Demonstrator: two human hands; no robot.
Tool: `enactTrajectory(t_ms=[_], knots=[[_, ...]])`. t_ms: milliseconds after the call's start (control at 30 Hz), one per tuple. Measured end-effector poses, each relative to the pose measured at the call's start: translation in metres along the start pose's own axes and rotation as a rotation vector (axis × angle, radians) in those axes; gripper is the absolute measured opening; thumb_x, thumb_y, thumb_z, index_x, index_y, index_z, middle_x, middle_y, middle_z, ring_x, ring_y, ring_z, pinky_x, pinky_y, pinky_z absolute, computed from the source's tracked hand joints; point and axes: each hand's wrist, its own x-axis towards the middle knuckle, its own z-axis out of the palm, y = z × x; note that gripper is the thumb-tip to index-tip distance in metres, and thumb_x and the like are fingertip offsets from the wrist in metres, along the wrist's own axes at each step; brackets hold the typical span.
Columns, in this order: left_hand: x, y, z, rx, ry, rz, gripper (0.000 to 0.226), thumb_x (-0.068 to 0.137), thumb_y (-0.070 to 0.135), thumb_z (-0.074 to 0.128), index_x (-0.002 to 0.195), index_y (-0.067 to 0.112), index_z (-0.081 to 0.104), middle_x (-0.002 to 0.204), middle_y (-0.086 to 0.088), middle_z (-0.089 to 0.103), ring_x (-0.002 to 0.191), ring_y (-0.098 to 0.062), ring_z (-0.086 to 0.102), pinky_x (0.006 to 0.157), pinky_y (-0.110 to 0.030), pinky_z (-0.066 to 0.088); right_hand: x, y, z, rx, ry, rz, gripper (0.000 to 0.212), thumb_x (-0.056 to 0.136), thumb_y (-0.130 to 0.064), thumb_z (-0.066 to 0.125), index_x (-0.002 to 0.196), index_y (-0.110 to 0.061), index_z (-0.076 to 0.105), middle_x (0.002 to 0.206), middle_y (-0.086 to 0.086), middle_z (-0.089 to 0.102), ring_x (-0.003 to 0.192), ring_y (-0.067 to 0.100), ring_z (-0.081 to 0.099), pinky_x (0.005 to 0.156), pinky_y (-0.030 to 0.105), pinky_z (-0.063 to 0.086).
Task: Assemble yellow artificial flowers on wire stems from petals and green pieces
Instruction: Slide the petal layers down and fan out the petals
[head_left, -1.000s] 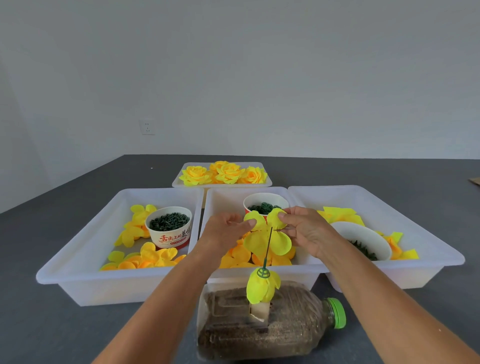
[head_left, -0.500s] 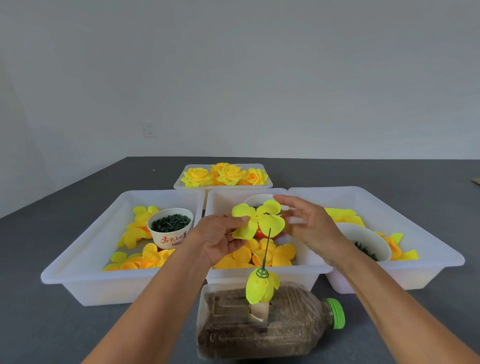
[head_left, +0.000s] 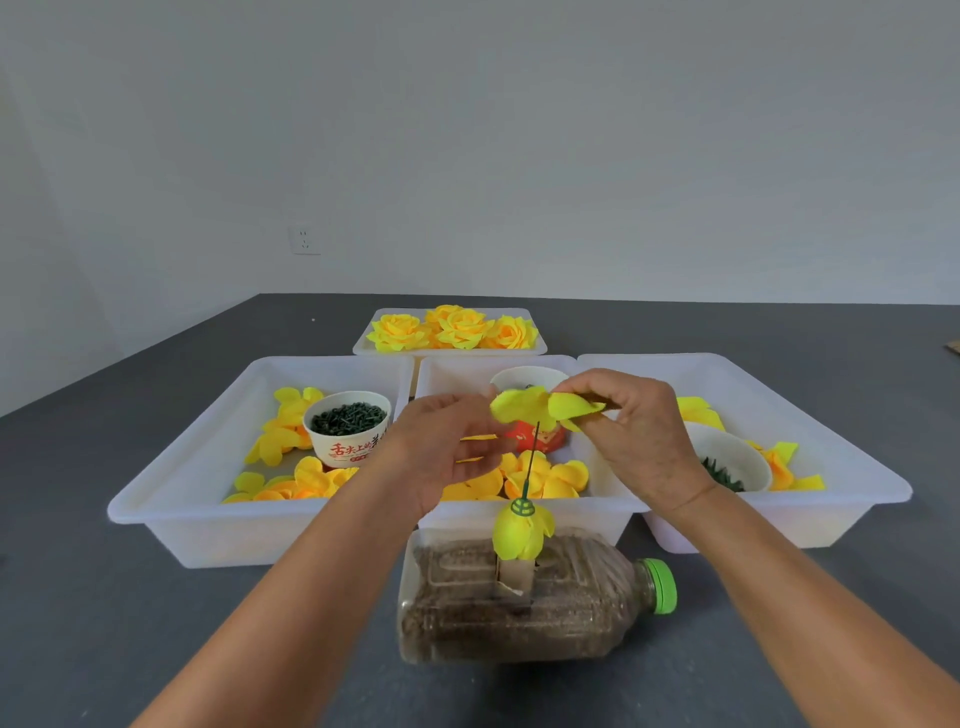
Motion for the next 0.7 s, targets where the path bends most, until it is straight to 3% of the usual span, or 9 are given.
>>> enactTrajectory(t_ms=[67,167,233,300,367,533,700], knots=[[-0.009,-0.006,-0.002,0.151,0.14,0.148,0.008,0.089,0.017,0.06,0.084,0.011,0.063,0.076,-0.005,0.07,0.07,-0.019,0.065,0.061,-0.027,0.053,-0.003,0.0,-0.002,0.032,0.025,0.073,0.012,0.077,0.006,0.068,0.081,-0.005,0.073,0.072,0.003,0.068,0.067,0.015,0.061,0.066,0.027,0.05],[-0.024,-0.016,-0.003,0.326,0.22,0.387,0.005,0.084,0.015,0.066,0.08,0.013,0.067,0.071,-0.002,0.068,0.069,-0.012,0.062,0.066,-0.03,0.052,-0.006,-0.001,-0.001,0.114,0.055,0.188,0.007,0.08,-0.001,0.069,0.076,-0.006,0.071,0.061,-0.001,0.062,0.055,0.005,0.052,0.057,0.02,0.044],[-0.035,-0.021,0.0,0.381,0.149,0.465,0.004,0.078,0.016,0.073,0.075,0.016,0.07,0.066,0.002,0.069,0.063,-0.005,0.061,0.063,-0.023,0.051,-0.009,-0.004,0.0,0.204,0.067,0.276,0.011,0.081,-0.004,0.069,0.07,-0.002,0.068,0.059,0.018,0.059,0.056,0.012,0.048,0.058,0.025,0.041],[-0.041,-0.027,0.003,0.455,0.108,0.484,0.01,0.069,0.022,0.079,0.074,0.018,0.071,0.07,0.001,0.07,0.064,-0.006,0.06,0.063,-0.021,0.051,-0.012,-0.007,0.001,0.314,0.083,0.356,0.014,0.08,-0.005,0.069,0.075,0.008,0.066,0.076,0.036,0.059,0.064,0.02,0.049,0.062,0.034,0.041],[-0.042,-0.032,0.005,0.511,0.118,0.479,0.016,0.065,0.024,0.082,0.076,0.021,0.071,0.073,0.001,0.07,0.066,-0.009,0.06,0.064,-0.025,0.053,-0.013,-0.01,0.001,0.379,0.083,0.432,0.01,0.08,-0.007,0.07,0.08,0.003,0.069,0.083,0.031,0.066,0.068,0.022,0.057,0.065,0.036,0.048],[-0.039,-0.036,0.011,0.567,0.145,0.498,0.019,0.068,0.015,0.082,0.071,0.027,0.068,0.069,0.005,0.068,0.063,-0.006,0.06,0.059,-0.016,0.05,-0.016,-0.016,0.002,0.498,0.052,0.548,0.004,0.078,-0.005,0.07,0.077,-0.009,0.072,0.075,0.01,0.073,0.066,0.02,0.068,0.062,0.03,0.056],[-0.038,-0.038,0.014,0.563,0.138,0.504,0.021,0.075,0.009,0.076,0.066,0.027,0.069,0.066,0.002,0.069,0.061,-0.006,0.061,0.061,-0.017,0.051,-0.019,-0.021,0.002,0.599,-0.028,0.599,0.012,0.078,-0.002,0.067,0.072,-0.011,0.073,0.076,0.013,0.072,0.071,0.027,0.067,0.075,0.043,0.054]])
